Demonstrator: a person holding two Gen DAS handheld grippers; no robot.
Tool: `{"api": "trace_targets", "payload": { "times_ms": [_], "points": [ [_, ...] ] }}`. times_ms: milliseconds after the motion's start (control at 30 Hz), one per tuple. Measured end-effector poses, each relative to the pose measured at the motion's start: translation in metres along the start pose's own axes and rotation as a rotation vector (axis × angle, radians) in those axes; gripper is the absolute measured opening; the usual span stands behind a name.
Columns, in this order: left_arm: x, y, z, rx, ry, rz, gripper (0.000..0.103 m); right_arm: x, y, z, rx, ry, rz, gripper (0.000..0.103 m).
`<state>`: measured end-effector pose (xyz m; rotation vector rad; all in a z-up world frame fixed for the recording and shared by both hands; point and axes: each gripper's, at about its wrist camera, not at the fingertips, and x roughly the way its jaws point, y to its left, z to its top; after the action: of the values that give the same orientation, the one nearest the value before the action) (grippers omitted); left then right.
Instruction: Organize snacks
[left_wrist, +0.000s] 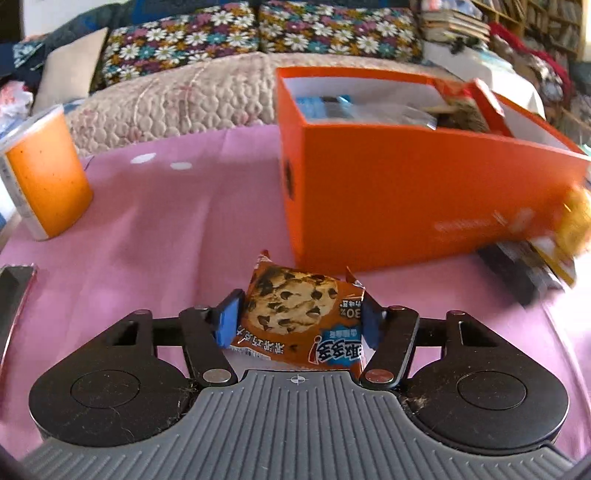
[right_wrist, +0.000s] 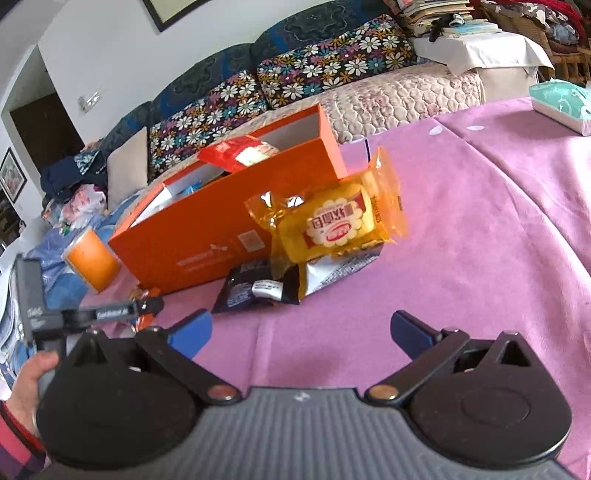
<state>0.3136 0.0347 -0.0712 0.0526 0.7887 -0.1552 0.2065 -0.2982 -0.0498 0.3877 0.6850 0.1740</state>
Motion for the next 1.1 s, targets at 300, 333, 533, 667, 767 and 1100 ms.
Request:
{"api": "trace_targets", "payload": {
  "times_ms": [300,333,533,667,767,1100],
  "points": [
    [-0.057,-0.046,-0.056,0.081,0.027,-0.073,0.053,0.005,0.008,0.008,-0.005,-0.029,-0.013,0.102],
    [-0.058,-0.047,-0.058,0.079,0.027,-0.078,0.060,0.006,0.010,0.012,-0.014,-0.046,-0.017,0.102],
    [-0.062,-0.037,-0.056,0.001,0.010,-0.104,0.066,0.030,0.022,0.042,-0.189,-0.135,-0.141,0.102],
    [-0.061,-0.029,-0.052,-0.031,0.008,-0.122,0.066,0.050,0.010,0.053,-0.169,-0.145,-0.172,0.102],
    [-0.062,-0.028,-0.051,-0.025,0.003,-0.119,0.066,0.048,0.004,0.052,-0.136,-0.145,-0.130,0.075],
    [-0.070,-0.031,-0.052,0.003,-0.025,-0.095,0.071,0.000,0.001,-0.007,-0.139,0.090,-0.017,0.075]
  ]
}}
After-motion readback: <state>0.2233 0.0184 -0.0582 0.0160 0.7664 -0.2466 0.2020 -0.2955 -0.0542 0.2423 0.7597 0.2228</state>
